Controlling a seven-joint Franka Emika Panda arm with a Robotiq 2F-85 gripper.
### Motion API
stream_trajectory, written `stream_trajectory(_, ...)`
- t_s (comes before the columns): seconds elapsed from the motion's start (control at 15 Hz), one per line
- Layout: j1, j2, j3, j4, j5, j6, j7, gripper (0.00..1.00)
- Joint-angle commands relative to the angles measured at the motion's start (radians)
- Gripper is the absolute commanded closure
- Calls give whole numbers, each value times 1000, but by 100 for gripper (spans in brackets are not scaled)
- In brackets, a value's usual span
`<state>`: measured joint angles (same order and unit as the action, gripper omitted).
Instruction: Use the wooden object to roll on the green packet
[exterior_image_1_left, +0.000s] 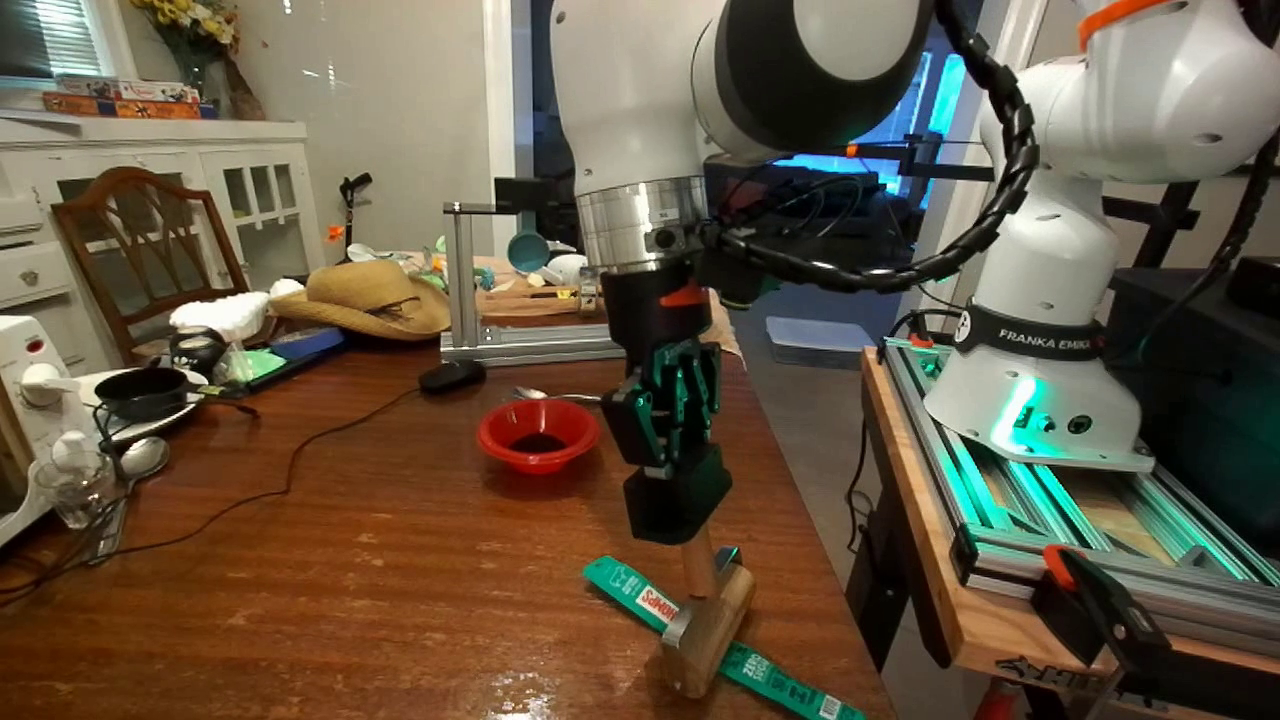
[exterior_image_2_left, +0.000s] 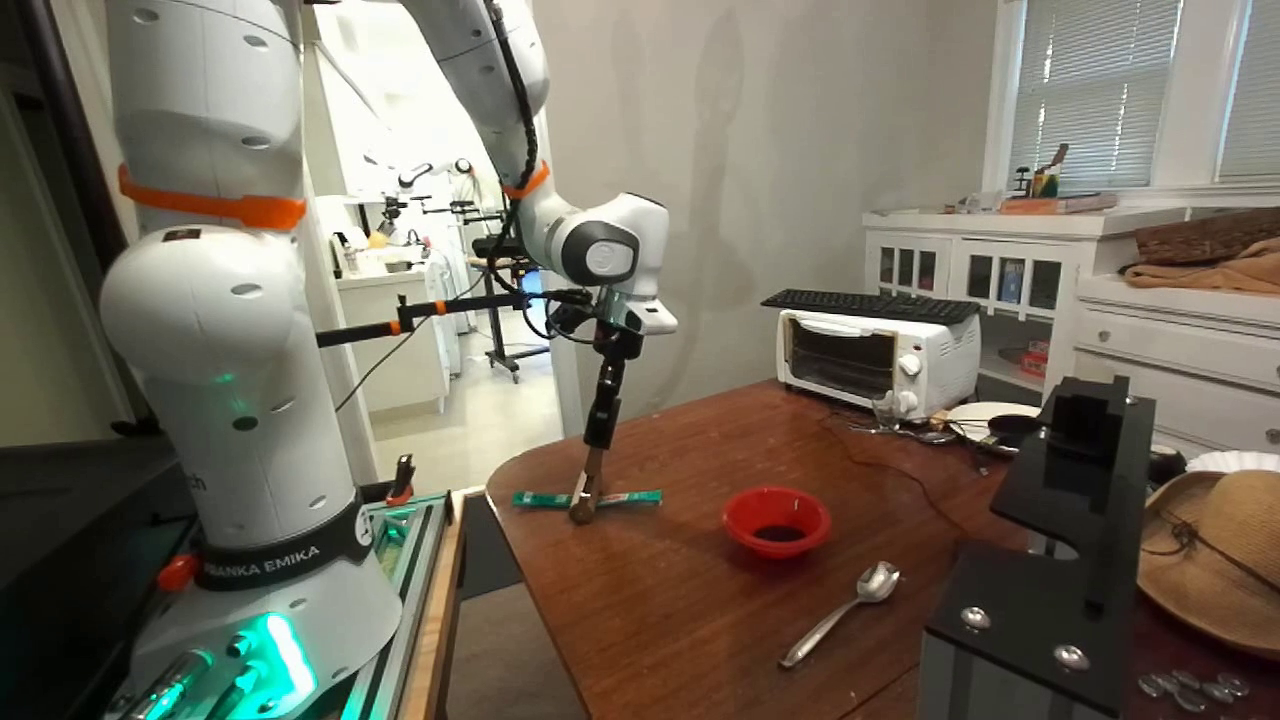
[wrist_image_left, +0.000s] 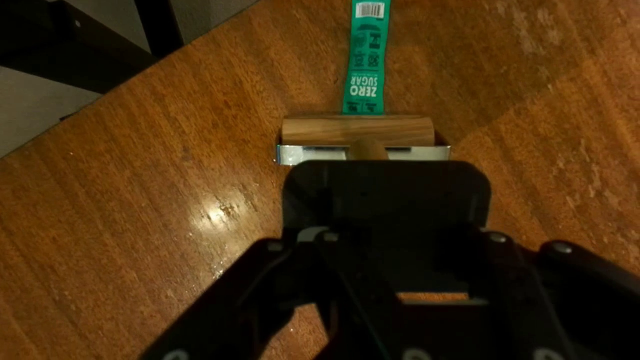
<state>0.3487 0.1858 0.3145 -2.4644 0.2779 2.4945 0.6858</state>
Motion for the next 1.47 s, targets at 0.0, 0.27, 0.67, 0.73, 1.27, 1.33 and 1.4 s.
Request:
stream_trajectory(0.0,-6,34,-22,44,-3,14,-18,78)
stream_trajectory(0.27,-17,50,-52,75,-6,28,-25,78)
stream_trajectory(0.67,-35,64,-97,117,-24,51,-22,78)
stream_trajectory(0.73,-38,65,-104,123,-26,53,-21,78)
stream_trajectory(1.27,-20,83,-145,125,-112,111,13,78)
stream_trajectory(1.33,-22,91,-137,126,-102,98,5,78)
stream_trajectory(1.4,-21,94,-131,124,-97,98,3,78)
